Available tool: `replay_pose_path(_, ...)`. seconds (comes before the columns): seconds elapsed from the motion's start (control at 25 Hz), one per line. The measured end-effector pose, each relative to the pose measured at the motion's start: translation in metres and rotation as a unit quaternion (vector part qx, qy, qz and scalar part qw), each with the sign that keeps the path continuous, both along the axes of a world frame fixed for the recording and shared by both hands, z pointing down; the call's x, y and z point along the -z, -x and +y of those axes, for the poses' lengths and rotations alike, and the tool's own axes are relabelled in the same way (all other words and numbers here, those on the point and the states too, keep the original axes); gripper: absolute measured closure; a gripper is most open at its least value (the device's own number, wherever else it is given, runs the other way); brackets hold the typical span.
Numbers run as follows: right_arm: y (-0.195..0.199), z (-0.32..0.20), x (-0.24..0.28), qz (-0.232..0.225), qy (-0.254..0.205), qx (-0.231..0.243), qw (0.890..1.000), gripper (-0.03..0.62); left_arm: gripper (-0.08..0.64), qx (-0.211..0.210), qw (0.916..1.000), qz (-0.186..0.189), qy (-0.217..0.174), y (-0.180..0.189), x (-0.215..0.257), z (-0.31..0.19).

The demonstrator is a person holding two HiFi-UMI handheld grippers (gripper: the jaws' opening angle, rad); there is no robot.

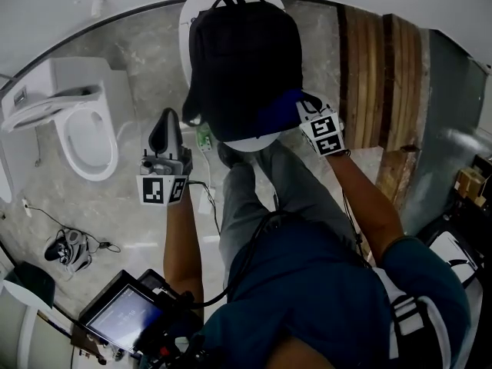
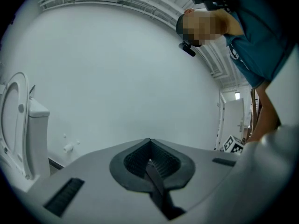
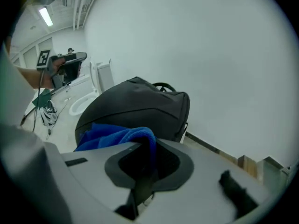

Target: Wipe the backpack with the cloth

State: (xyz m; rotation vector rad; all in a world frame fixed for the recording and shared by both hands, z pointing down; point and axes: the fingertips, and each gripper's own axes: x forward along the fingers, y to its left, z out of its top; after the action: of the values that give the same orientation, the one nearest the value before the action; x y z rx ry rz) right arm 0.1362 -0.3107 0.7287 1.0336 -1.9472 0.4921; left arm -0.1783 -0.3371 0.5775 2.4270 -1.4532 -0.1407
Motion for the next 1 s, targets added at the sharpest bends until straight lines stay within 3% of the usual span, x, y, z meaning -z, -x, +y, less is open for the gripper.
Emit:
replay_pose_path(0.08, 0.006, -0.026, 0.009, 0.002, -0.032, 0.006, 0.999, 0.565, 0.557, -0.003, 1.0000, 0.000, 0.001, -0.004, 0.000, -0.002)
replay_pose_path(0.16, 0.025, -0.045, 0.020, 0.010, -0.066, 0.049, 0.997, 0.565, 0.557, -0.004, 1.0000, 0.000, 0.001, -0.006, 0.000, -0.003)
replay_pose_path(0.36, 0.107, -0.083, 0.036, 0.010, -0.130, 0.193, 0.973, 0.565, 0.557, -0.001, 1.0000, 0.000, 0.005, -0.005, -0.003, -0.007)
replay_pose_path(0.56, 0.177, -0.136, 0.035, -0.009, -0.154, 0.258, 0.954, 0.565, 0.557, 0.002, 1.0000, 0.000, 0.006, -0.009, -0.003, -0.012)
replay_pose_path(0.68, 0.199, -0.169, 0.026, -0.005, -0.150, 0.266, 0.952, 0.565, 0.557, 0.005, 0.9999, 0.001, 0.009, -0.010, -0.004, -0.014)
replay_pose_path(0.76, 0.194, -0.192, 0.013, 0.019, -0.133, 0.250, 0.959, 0.565, 0.557, 0.007, 0.9999, 0.001, 0.010, -0.010, -0.003, -0.016)
replay_pose_path(1.0, 0.107, -0.219, 0.002, 0.101, -0.105, 0.151, 0.978, 0.565, 0.557, 0.010, 0.9999, -0.001, 0.007, -0.009, 0.001, -0.019)
